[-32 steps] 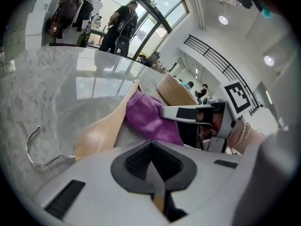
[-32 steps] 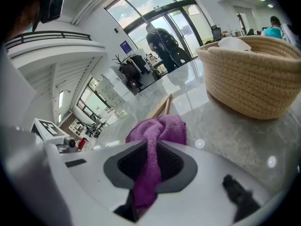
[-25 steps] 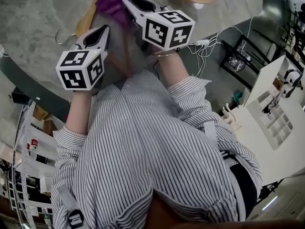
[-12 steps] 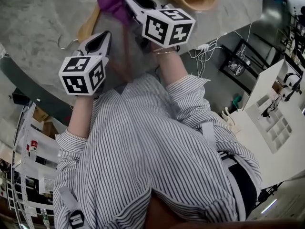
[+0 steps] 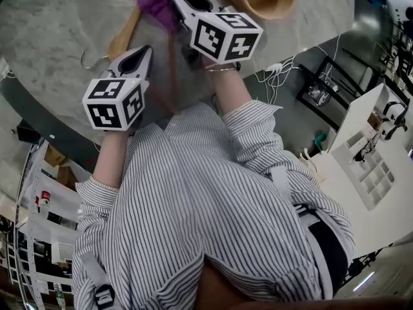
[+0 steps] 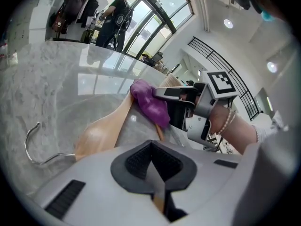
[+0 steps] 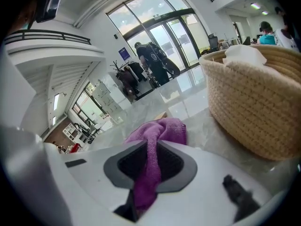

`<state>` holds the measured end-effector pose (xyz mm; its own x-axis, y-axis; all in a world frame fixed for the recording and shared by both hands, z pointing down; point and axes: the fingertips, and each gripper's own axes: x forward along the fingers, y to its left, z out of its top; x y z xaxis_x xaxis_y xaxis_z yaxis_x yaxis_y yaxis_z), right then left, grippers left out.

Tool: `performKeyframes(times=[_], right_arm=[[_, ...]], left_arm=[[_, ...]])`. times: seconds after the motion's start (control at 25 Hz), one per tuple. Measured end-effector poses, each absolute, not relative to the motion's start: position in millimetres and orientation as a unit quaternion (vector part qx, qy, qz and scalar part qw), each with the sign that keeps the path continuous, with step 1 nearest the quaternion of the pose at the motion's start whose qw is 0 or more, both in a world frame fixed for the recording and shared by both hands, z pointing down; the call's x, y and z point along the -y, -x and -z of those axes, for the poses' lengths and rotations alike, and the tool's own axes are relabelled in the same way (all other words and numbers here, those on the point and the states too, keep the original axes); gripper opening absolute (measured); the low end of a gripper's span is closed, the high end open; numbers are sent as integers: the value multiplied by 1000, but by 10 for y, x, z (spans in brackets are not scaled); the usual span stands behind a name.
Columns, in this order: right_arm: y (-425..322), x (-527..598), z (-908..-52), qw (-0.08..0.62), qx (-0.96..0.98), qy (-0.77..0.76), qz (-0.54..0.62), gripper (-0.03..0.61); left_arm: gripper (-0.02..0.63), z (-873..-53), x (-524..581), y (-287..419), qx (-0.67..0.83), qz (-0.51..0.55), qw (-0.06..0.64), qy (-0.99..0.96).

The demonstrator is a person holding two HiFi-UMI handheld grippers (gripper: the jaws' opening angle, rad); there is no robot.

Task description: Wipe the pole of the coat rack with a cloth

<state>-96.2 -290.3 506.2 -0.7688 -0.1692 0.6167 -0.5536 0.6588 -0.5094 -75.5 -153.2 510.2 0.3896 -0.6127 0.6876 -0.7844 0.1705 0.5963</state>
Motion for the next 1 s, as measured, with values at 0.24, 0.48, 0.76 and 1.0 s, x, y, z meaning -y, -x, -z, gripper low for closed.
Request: performKeyframes(times=[0.24, 0.48, 0.76, 1.0], right_arm=[[978, 2884, -5048, 267, 873, -210, -349, 61], [1006, 2858, -4937, 257, 884, -210, -329, 61], [977, 2728, -4724, 236, 894, -209, -318, 61], [879, 2563, -4480, 218, 901, -217, -307, 61]], left_arm=[[9, -5118, 1500, 759, 545, -68, 546, -633], [9, -5137, 1496, 784, 546, -62, 545, -633], [9, -5033, 1438, 738, 539, -69, 533, -649], [9, -4838, 1356, 733, 538, -68, 510, -668]])
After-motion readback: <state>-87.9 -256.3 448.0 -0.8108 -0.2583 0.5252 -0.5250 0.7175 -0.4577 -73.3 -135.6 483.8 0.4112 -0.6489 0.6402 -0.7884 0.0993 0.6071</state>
